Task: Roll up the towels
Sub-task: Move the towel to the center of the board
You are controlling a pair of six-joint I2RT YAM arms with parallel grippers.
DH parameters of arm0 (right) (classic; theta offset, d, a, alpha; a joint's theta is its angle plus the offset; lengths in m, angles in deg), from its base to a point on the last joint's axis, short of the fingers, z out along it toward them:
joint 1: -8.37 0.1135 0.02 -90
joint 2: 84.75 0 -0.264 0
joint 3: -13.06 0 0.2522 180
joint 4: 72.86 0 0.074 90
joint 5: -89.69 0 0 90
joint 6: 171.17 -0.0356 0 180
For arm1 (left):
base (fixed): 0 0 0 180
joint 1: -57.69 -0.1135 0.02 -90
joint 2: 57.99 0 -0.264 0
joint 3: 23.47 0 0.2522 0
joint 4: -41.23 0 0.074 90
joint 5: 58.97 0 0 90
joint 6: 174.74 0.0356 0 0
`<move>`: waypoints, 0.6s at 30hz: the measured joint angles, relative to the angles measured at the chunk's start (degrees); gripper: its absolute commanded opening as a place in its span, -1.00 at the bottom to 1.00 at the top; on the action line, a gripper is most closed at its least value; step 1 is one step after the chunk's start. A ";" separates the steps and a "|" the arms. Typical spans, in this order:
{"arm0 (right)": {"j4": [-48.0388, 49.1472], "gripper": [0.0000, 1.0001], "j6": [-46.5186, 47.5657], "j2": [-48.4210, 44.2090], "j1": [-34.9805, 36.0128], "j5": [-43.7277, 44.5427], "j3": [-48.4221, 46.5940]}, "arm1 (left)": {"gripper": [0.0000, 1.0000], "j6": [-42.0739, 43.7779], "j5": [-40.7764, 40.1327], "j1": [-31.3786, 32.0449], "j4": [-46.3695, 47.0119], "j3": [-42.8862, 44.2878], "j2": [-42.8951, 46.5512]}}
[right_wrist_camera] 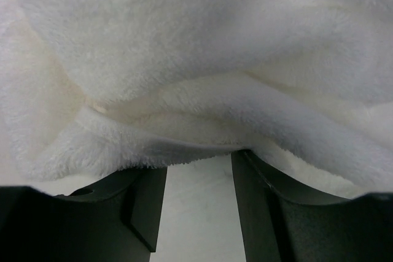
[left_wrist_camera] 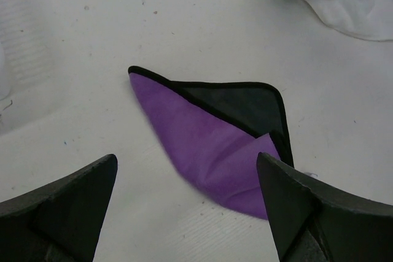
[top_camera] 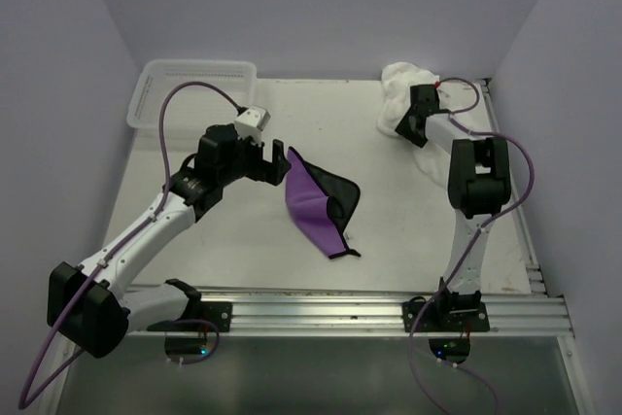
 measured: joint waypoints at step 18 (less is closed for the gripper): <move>5.25 0.34 3.21 -18.93 3.15 -11.04 20.11 | 0.99 -0.39 3.02 6.08 2.62 0.26 -6.78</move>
